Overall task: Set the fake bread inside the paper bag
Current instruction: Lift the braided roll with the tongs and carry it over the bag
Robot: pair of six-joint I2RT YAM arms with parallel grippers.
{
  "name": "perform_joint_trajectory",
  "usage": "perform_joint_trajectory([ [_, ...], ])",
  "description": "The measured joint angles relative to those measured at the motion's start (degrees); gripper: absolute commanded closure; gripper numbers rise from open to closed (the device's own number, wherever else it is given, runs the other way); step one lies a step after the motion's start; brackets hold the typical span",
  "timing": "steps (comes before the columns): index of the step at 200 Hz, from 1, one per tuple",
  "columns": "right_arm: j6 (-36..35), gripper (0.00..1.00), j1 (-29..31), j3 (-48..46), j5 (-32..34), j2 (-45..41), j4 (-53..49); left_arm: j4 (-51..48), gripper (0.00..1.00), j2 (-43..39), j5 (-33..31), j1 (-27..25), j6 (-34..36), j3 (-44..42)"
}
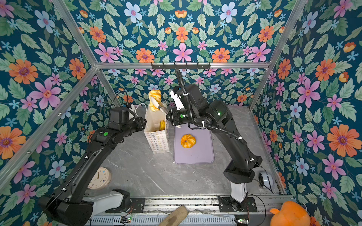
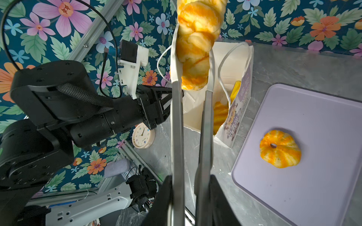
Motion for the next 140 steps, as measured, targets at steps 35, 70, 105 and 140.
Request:
perform_joint_trajectory([
  [35, 1.1, 0.75, 1.0, -0.4, 0.2, 1.7, 1.0, 0.1, 0.58, 0.0, 0.4, 0.0, 0.0, 0.0],
  [70, 1.9, 0.75, 3.0, 1.3, 1.3, 5.7, 1.0, 0.1, 0.58, 0.0, 0.3, 0.0, 0.0, 0.1],
  [105, 3.0, 0.76, 3.2, 2.6, 3.7, 7.9, 0.0, 0.2, 0.58, -0.2, 0.3, 0.0, 0.0, -0.1],
  [140, 3.3, 0.76, 3.3, 2.1, 5.7, 9.5, -1.4, 0.4, 0.58, -0.3, 0.3, 0.0, 0.0, -0.6],
])
